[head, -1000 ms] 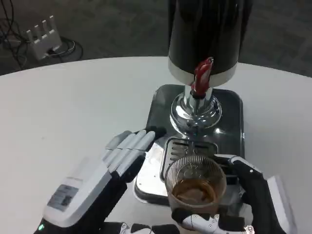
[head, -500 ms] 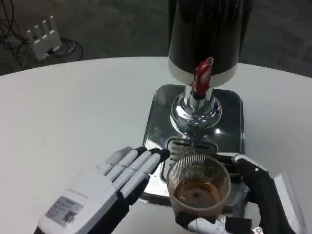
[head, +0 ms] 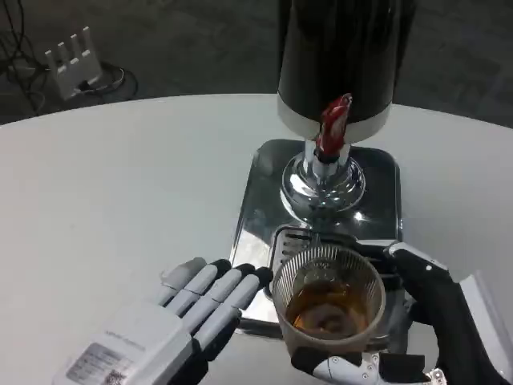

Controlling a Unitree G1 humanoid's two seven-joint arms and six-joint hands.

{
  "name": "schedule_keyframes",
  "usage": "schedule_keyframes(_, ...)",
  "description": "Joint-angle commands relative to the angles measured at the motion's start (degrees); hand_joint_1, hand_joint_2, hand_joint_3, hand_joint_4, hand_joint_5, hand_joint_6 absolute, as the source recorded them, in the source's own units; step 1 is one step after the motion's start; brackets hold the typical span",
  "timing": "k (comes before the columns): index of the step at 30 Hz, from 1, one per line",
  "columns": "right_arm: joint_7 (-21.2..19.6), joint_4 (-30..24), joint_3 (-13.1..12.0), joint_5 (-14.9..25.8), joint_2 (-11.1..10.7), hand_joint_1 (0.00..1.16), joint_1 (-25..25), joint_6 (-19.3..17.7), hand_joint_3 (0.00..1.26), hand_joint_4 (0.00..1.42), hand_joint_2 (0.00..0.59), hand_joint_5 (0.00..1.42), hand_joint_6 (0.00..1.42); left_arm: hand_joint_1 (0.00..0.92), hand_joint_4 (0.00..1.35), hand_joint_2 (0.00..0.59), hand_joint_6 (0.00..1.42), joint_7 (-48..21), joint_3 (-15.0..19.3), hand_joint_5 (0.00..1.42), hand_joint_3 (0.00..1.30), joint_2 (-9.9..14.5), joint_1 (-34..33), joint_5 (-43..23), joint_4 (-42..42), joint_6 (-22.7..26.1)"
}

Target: Grasp the cup under the faucet to collect the drink, then remove the cup.

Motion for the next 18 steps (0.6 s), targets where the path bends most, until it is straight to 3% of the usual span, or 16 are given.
schedule_keyframes(1, 0.42, -2.42, -0.57, 0.64, 0.58, 0.99, 0.52, -0.46, 0.73, 0.82, 0.088, 1.04, 1.24, 0.000, 0.00, 0.073, 0.00, -1.06, 0.31, 0.00, 0.00, -0.03, 0.97, -0.38, -0.51, 1.36)
schedule_keyframes(18, 0.46, -1.67, -1.55, 0.67, 0.61, 0.98, 1.15, -1.79, 0.73, 0.82, 0.089, 1.05, 1.24, 0.000, 0.00, 0.077, 0.00, -2.01, -0.38, 0.00, 0.00, -0.29, 0.77, -1.91, -0.98, 3.11)
